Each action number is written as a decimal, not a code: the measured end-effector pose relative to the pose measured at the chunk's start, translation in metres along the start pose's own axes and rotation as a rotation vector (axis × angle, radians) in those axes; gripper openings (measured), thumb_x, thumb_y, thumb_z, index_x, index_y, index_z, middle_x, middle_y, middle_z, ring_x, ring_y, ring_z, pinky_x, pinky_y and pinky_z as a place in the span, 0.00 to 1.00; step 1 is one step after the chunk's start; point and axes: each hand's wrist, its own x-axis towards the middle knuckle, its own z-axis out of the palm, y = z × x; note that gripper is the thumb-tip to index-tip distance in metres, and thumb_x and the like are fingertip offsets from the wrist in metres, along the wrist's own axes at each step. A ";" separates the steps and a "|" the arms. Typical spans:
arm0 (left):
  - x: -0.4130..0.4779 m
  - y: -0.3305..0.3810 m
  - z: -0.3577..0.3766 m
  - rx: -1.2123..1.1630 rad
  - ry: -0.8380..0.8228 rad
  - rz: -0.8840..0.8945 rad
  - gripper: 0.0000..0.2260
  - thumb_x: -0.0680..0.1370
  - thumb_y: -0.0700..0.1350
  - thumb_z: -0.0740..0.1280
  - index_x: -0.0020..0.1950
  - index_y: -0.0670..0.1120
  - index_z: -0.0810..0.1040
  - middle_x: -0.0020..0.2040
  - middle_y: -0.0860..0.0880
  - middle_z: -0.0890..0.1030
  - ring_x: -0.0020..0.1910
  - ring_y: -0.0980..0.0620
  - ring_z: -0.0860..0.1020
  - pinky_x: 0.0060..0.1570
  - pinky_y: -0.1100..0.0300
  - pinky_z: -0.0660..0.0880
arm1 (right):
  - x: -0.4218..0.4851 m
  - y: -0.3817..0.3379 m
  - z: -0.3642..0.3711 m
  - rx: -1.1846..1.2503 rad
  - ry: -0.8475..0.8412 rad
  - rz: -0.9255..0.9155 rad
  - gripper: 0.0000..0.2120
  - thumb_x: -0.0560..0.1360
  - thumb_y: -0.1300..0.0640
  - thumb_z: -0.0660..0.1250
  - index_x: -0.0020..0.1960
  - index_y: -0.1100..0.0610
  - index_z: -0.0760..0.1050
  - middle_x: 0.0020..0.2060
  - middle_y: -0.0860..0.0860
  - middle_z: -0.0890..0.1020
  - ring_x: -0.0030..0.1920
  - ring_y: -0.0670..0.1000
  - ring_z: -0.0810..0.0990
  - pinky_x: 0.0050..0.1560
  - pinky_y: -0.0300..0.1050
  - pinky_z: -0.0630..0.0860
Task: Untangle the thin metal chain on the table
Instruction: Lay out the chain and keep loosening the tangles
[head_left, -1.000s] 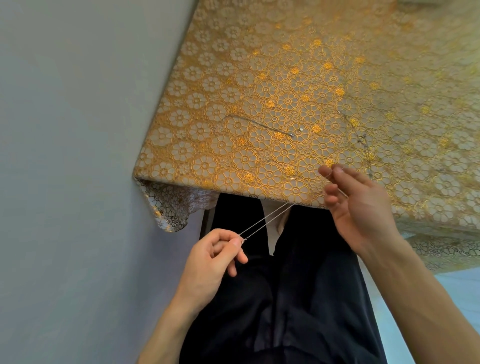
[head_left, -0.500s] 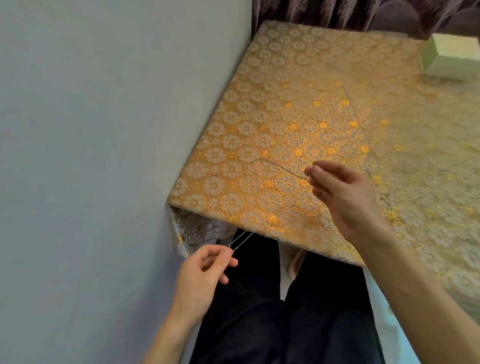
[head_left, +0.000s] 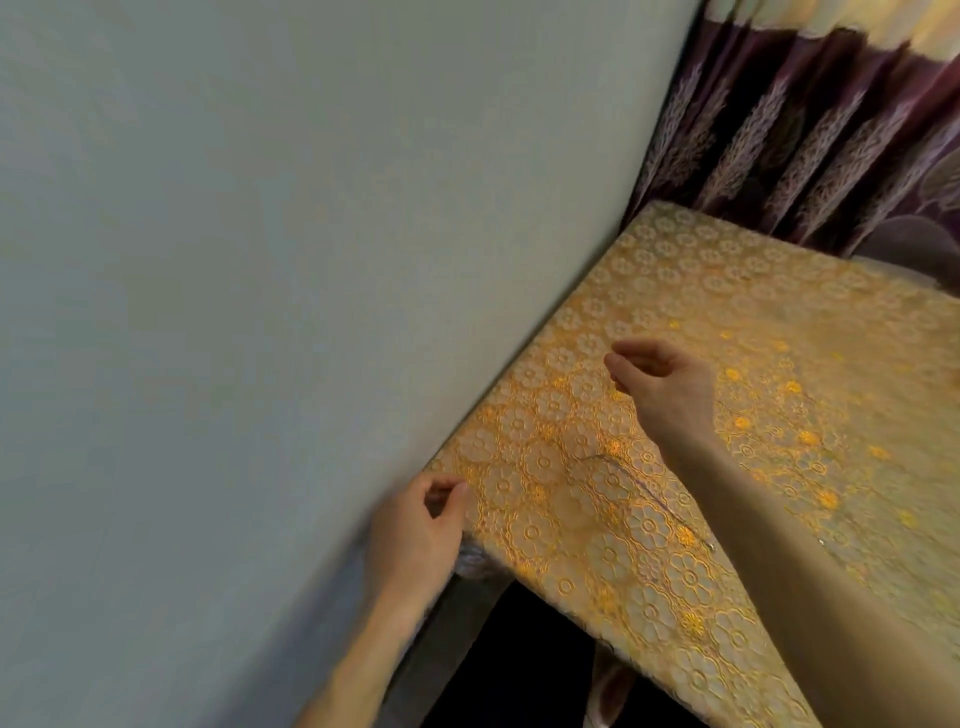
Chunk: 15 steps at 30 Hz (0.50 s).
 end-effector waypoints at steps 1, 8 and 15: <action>0.002 0.002 0.002 0.042 0.028 0.002 0.04 0.78 0.53 0.69 0.45 0.57 0.81 0.40 0.63 0.82 0.43 0.63 0.80 0.43 0.61 0.77 | 0.008 0.001 0.005 -0.055 -0.007 -0.031 0.06 0.76 0.59 0.74 0.49 0.49 0.82 0.44 0.48 0.86 0.47 0.49 0.85 0.51 0.45 0.83; 0.011 0.007 0.013 0.189 0.214 0.012 0.09 0.78 0.58 0.66 0.49 0.55 0.81 0.43 0.59 0.84 0.43 0.56 0.83 0.41 0.55 0.80 | 0.047 0.016 0.032 -0.253 -0.062 -0.159 0.06 0.76 0.58 0.73 0.53 0.52 0.83 0.45 0.46 0.85 0.48 0.46 0.84 0.56 0.49 0.82; 0.007 0.008 0.016 0.333 0.286 0.140 0.05 0.79 0.53 0.67 0.47 0.54 0.80 0.44 0.57 0.82 0.39 0.52 0.82 0.33 0.57 0.79 | 0.060 0.038 0.051 -0.475 -0.187 -0.243 0.06 0.78 0.57 0.70 0.54 0.49 0.82 0.45 0.43 0.83 0.48 0.43 0.82 0.55 0.39 0.78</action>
